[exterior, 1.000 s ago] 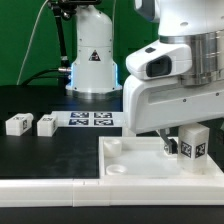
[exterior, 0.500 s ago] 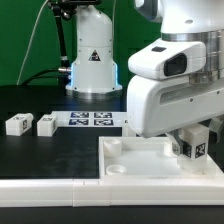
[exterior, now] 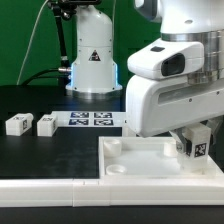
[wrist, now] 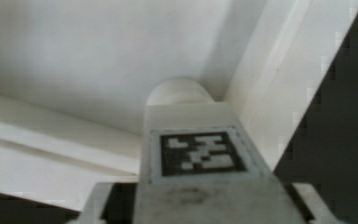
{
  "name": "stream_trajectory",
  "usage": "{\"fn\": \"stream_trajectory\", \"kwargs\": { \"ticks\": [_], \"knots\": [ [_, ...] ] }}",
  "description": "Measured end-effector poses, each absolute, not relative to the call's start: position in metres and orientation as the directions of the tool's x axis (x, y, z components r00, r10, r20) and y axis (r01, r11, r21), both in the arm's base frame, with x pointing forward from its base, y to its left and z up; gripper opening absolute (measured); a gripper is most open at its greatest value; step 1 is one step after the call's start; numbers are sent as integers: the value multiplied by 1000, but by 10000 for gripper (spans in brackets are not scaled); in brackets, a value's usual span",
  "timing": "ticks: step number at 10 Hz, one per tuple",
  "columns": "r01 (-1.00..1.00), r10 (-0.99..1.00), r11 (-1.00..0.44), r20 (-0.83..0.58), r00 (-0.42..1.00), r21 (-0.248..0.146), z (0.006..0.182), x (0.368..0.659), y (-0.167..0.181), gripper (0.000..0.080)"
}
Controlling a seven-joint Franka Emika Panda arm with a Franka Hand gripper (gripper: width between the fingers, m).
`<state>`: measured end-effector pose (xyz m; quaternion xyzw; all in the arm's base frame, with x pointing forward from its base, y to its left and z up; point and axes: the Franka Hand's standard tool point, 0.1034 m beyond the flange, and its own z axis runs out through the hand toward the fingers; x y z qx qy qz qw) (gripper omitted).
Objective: Assemble one leg
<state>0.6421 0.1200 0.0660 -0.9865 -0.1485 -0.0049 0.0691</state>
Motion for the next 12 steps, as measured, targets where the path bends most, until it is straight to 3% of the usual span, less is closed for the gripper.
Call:
{"fn": "stream_trajectory", "kwargs": {
  "ticks": [5, 8, 12],
  "knots": [
    [-280, -277, -943, -39, 960, -180, 65, 644, 114, 288],
    [-625, -619, -763, -95, 780, -162, 64, 642, 113, 288],
    [-842, -833, -524, -129, 538, -127, 64, 640, 113, 288]
  ]
}}
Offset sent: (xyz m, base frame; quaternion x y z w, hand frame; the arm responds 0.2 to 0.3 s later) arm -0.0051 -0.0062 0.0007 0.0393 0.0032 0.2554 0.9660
